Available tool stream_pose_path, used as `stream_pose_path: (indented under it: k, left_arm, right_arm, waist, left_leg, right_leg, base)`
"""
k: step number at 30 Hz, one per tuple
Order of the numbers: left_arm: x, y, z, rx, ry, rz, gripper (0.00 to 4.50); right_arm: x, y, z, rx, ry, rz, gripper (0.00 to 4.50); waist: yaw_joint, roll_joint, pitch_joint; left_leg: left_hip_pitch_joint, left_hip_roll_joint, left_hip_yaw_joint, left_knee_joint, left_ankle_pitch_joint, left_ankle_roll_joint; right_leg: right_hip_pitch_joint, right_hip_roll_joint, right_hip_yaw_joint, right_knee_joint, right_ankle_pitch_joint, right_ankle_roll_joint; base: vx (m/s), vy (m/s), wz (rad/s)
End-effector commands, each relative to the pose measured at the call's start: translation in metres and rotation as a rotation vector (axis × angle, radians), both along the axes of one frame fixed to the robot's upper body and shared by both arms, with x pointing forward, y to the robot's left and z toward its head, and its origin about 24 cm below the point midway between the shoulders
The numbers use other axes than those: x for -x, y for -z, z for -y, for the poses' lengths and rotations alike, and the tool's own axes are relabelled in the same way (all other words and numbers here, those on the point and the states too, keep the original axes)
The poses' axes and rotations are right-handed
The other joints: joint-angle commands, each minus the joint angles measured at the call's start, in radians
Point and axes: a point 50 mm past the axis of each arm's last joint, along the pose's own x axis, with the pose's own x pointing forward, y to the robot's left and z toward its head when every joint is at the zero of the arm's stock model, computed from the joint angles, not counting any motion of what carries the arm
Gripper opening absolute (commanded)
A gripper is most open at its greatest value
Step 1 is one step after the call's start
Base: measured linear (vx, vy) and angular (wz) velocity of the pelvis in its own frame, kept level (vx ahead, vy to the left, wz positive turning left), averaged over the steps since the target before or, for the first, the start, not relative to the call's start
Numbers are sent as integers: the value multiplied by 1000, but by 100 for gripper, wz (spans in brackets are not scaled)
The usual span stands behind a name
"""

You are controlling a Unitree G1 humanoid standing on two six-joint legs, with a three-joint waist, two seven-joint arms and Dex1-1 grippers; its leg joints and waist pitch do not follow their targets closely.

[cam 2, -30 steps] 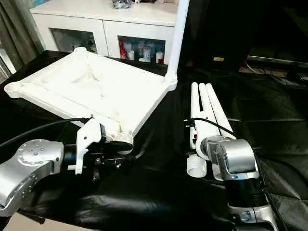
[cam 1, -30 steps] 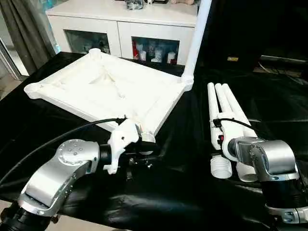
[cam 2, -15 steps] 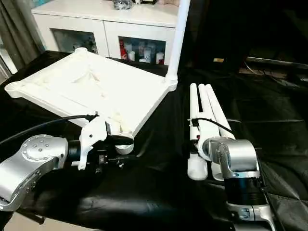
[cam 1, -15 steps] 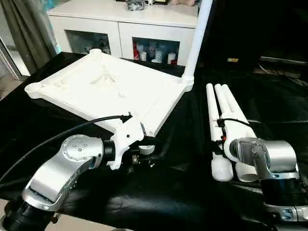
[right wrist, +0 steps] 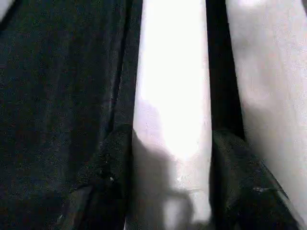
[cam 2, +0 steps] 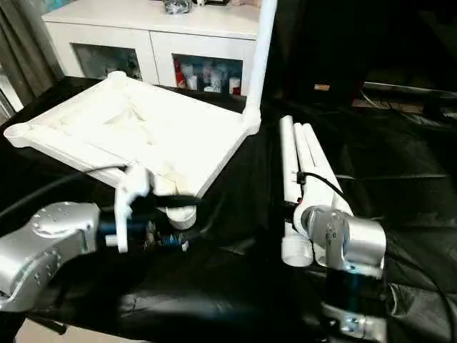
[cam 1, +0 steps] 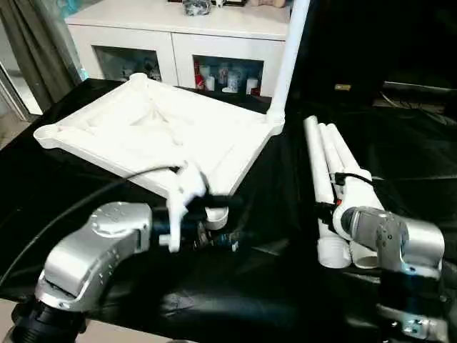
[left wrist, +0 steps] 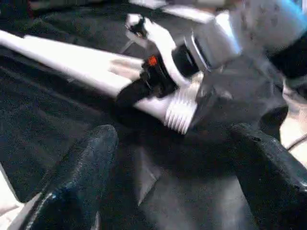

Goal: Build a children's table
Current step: Pick table leg

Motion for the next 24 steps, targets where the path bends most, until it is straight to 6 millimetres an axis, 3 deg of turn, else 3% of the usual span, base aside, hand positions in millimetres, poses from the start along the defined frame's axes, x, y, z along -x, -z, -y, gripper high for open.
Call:
stream_pose_path:
  k: [1, 2, 3, 4, 6, 8, 9, 11, 13, 15, 16, 17, 18, 19, 20, 21, 22, 24]
  left_arm:
    - [-14, -6, -2, 57, -88, -13, 446]
    - [-15, -7, -2, 65, -99, -17, 446]
    - [-28, -11, -2, 120, -180, -36, 449]
    - [-33, -13, -1, 139, -206, -42, 450]
    - [-40, -18, 2, 197, -232, -61, 450]
    - [-45, -22, 7, 260, -245, -101, 450]
    - [-51, -28, 15, 331, -238, -133, 450]
    - [-57, -35, 28, 419, -212, -180, 450]
    - [-60, -40, 35, 451, -194, -199, 450]
    - [-64, -43, 43, 472, -184, -232, 450]
    - [-69, -46, 50, 479, -181, -265, 450]
    - [-69, -47, 52, 481, -181, -273, 450]
    - [-71, -48, 57, 478, -174, -291, 450]
    - [-71, -50, 59, 476, -164, -292, 450]
    - [-71, -51, 61, 474, -153, -291, 450]
    - [-72, -52, 62, 474, -148, -289, 450]
    - [-73, -57, 68, 501, -131, -297, 450]
    - [-75, -61, 73, 533, -115, -312, 450]
  right_arm:
    - [-1, -3, -1, -56, 27, 54, 185]
    - [-1, -4, -2, -63, 29, 65, 185]
    - [-7, -15, -4, -122, 41, 195, 185]
    - [-10, -20, -5, -147, 45, 258, 185]
    - [-13, -30, -5, -178, 27, 383, 185]
    - [-15, -38, -5, -192, 7, 486, 185]
    - [-15, -49, -4, -249, -7, 585, 185]
    - [-13, -65, -2, -332, -21, 723, 185]
    - [-11, -71, -2, -361, -49, 792, 185]
    - [-7, -74, -5, -402, -98, 849, 185]
    - [-2, -76, -11, -461, -165, 881, 185]
    - [-1, -76, -13, -481, -184, 888, 185]
    - [1, -77, -18, -528, -239, 902, 185]
    - [3, -77, -22, -541, -279, 906, 185]
    - [5, -78, -26, -554, -323, 911, 185]
    - [6, -77, -27, -557, -344, 913, 185]
    - [9, -76, -34, -575, -430, 903, 185]
    - [11, -77, -38, -591, -488, 894, 185]
  waist:
    - [2, 11, -49]
    - [3, 9, -49]
    - [3, -4, -49]
    - [11, 2, -52]
    - [13, -2, -51]
    - [16, -2, -57]
    - [14, -12, -57]
    - [25, -12, -62]
    - [34, -21, -66]
    - [36, -25, -68]
    - [42, -22, -72]
    - [42, -22, -72]
    - [48, -14, -74]
    - [48, -17, -74]
    - [49, -11, -73]
    - [49, -14, -73]
    - [50, -7, -72]
    - [52, -8, -71]
  left_leg:
    - [12, 84, -42, -89, -245, -72]
    - [13, 83, -40, -87, -241, -70]
    - [12, 83, -40, -87, -233, -64]
    - [12, 82, -38, -83, -216, -54]
    - [2, 85, -39, -85, -188, -40]
    - [1, 88, -34, -81, -118, -24]
    - [-1, 87, -31, -79, -105, -15]
    - [-2, 86, -29, -73, -62, 13]
    - [-9, 86, -29, -70, -2, 64]
    - [-12, 86, -29, -66, 16, 83]
    - [-15, 81, -26, -58, 47, 114]
    - [-15, 81, -26, -58, 47, 114]
    - [-18, 83, -30, -54, 61, 141]
    - [-19, 84, -30, -54, 63, 147]
    - [-18, 86, -31, -53, 52, 150]
    - [-20, 87, -31, -53, 48, 148]
    - [-20, 87, -32, -55, 34, 142]
    - [-17, 88, -31, -54, 9, 129]
  right_leg:
    - [30, -104, 73, -100, -345, -140]
    - [30, -106, 74, -102, -348, -139]
    - [32, -107, 74, -105, -354, -134]
    - [31, -113, 74, -109, -373, -127]
    - [38, -115, 74, -106, -355, -122]
    - [38, -110, 73, -91, -252, -139]
    - [41, -109, 73, -92, -227, -147]
    - [44, -114, 72, -85, -172, -167]
    - [46, -111, 67, -73, -76, -188]
    - [49, -112, 67, -70, -42, -195]
    - [48, -111, 66, -65, 10, -207]
    - [48, -111, 66, -65, 10, -207]
    - [48, -113, 63, -61, 39, -216]
    - [48, -112, 62, -63, 39, -215]
    - [43, -110, 61, -68, 24, -216]
    - [45, -112, 61, -67, 17, -217]
    - [46, -113, 60, -70, -12, -217]
    - [47, -111, 60, -78, -50, -212]
  base:
    - [0, 0, 0]
    - [0, 0, 0]
    - [0, 0, 0]
    - [0, 0, 0]
    - [0, 0, 0]
    - [0, 0, 0]
    - [0, 0, 0]
    - [0, 0, 0]
    - [0, 0, 0]
    - [0, 0, 0]
    - [0, 0, 0]
    - [0, 0, 0]
    - [0, 0, 0]
    - [0, 0, 0]
    - [0, 0, 0]
    - [0, 0, 0]
    - [0, 0, 0]
    - [0, 0, 0]
